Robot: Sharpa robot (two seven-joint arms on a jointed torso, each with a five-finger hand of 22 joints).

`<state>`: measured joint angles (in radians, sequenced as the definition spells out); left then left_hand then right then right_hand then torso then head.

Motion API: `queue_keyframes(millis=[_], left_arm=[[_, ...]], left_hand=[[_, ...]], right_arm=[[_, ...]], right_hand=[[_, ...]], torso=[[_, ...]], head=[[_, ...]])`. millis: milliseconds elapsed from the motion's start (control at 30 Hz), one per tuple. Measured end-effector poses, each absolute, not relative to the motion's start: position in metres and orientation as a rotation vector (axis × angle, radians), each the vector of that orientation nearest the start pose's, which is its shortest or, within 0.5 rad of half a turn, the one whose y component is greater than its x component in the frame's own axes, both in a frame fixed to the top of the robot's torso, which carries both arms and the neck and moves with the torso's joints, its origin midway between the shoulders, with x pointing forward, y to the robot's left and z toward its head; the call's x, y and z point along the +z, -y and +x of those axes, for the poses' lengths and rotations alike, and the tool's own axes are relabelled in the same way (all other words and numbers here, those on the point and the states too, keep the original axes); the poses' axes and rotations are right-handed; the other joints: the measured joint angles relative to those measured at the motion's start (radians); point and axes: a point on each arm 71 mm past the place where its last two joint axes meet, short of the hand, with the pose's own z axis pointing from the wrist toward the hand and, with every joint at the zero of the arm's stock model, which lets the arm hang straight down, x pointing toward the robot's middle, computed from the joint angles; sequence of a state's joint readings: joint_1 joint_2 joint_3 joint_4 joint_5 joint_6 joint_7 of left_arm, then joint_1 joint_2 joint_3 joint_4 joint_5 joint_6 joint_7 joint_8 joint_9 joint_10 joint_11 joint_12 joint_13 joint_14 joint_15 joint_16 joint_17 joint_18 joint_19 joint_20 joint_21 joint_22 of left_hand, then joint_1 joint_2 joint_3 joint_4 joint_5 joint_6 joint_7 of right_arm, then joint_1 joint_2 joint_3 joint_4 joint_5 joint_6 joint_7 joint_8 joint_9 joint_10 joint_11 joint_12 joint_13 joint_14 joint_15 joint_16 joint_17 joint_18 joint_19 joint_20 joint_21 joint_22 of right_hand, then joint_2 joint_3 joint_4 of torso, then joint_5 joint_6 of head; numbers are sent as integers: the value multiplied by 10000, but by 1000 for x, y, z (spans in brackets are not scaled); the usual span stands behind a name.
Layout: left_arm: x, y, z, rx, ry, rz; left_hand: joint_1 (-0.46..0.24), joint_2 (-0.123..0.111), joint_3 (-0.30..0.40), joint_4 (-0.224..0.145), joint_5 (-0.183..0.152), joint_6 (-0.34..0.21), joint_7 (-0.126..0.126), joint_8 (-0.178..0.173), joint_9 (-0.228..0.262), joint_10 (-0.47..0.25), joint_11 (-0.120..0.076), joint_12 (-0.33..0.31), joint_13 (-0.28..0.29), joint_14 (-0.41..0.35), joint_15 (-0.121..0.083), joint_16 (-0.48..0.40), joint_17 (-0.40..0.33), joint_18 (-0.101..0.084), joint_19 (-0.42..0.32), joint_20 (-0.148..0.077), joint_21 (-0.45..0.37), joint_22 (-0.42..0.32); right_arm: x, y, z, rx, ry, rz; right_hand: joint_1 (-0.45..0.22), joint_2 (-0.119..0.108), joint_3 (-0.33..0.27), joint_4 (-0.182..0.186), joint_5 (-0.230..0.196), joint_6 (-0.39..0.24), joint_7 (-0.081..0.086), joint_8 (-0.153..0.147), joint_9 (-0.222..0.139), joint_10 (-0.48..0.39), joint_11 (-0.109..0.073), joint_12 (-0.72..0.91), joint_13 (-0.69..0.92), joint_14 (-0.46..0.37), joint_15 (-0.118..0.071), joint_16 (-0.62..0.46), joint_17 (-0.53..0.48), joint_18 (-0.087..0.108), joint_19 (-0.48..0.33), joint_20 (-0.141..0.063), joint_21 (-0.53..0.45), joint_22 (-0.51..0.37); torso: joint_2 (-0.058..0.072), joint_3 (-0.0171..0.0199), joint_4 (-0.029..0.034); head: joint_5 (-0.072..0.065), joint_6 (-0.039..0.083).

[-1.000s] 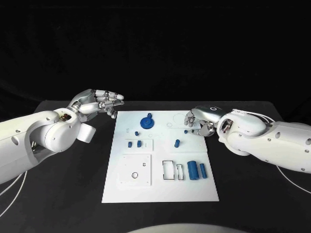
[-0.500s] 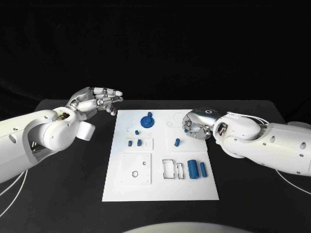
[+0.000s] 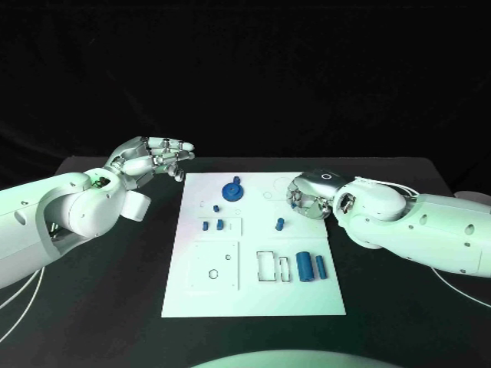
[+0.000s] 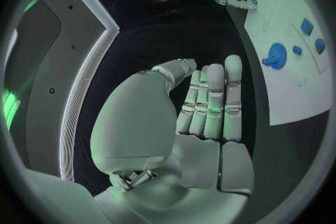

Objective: Assemble the parts on the task board

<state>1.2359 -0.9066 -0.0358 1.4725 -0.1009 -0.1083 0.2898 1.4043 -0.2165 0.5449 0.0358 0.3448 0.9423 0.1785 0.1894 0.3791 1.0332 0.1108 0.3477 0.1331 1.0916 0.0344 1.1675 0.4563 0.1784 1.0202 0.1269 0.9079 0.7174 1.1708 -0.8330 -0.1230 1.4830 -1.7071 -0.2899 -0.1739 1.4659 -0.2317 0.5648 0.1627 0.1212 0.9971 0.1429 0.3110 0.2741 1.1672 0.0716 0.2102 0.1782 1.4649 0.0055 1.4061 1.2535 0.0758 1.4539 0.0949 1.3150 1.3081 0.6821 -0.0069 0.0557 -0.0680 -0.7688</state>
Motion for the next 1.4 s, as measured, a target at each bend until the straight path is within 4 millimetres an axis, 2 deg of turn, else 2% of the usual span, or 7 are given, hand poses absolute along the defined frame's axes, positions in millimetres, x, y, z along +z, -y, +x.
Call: queue_keyframes(millis=[100,333,467,733,867,1233,1400], left_arm=[[-167,-245,499,-15553,-15671,-10078],[-167,-245,500,-15531,-15692,-10097],[-167,-245,500,-15516,-15712,-10110],[-167,-245,500,-15491,-15757,-10133],[-168,-245,499,-15492,-15784,-10138],[-168,-245,499,-15488,-15859,-10151],[-168,-246,499,-15473,-15918,-10169]], left_hand=[[0,0,0,0,0,0,0,0,0,0,0,0,4,0,0,0,0,0,0,0,0,0],[0,0,0,0,0,0,0,0,-1,-1,0,37,3,0,0,0,-8,0,0,0,0,0],[0,0,0,0,0,0,0,0,-1,-1,0,37,3,0,0,0,-8,0,0,0,0,0],[0,0,0,0,0,-25,24,0,-10,-1,0,36,2,1,1,0,-28,0,1,0,0,-6],[0,0,0,0,0,-36,36,-1,-11,-1,0,36,1,1,1,0,-28,0,1,0,0,-9],[0,0,-29,-29,0,-91,90,-1,-35,-80,79,36,0,1,1,-39,-70,0,1,0,-46,-21],[0,0,-28,-29,0,-127,126,-1,-58,-167,90,36,0,-37,37,-83,-108,-1,1,0,-46,-33]], right_arm=[[-230,206,475,4326,-17079,-3804],[-231,204,476,4272,-17013,-3889],[-232,203,475,4232,-16990,-3946],[-232,201,474,4112,-16938,-4043],[-232,200,473,4045,-16891,-4082],[-233,200,469,4038,-16660,-4053],[-232,199,466,4135,-16570,-4044]], right_hand=[[-29,28,82,-82,-39,8,-8,0,3,53,51,-28,-23,38,-39,0,0,-147,0,0,77,0],[-82,80,236,-236,-134,110,-1,0,38,132,94,-83,-34,38,-39,1,-1,-146,36,37,78,-2],[-166,161,373,-373,-149,364,-76,75,101,325,-68,-126,-34,27,-106,62,60,-146,72,0,280,-2],[-452,265,514,-681,-156,558,-204,213,205,569,-146,-133,-136,35,-185,103,95,-145,107,-35,427,-3],[-608,481,786,-923,-544,568,-214,213,302,626,-124,-154,-71,-1,-220,103,129,-146,107,-34,498,-3],[-749,647,954,-1031,-620,564,-218,299,405,660,-89,-211,-70,-1,-219,102,54,-145,142,-70,577,-5],[-788,639,922,-1063,-623,531,-246,329,438,661,-89,-271,-91,-1,-219,102,53,-145,142,-70,616,-5]], torso=[[-1,2,0],[-1,0,3],[-4,-2,3],[-12,-9,-1],[-12,-9,-1],[-5,-3,-1],[-4,-2,-3]], head=[[-19,-8],[-32,-35],[-40,-43],[-19,-50],[-23,-50],[-12,-35],[-26,-16]])
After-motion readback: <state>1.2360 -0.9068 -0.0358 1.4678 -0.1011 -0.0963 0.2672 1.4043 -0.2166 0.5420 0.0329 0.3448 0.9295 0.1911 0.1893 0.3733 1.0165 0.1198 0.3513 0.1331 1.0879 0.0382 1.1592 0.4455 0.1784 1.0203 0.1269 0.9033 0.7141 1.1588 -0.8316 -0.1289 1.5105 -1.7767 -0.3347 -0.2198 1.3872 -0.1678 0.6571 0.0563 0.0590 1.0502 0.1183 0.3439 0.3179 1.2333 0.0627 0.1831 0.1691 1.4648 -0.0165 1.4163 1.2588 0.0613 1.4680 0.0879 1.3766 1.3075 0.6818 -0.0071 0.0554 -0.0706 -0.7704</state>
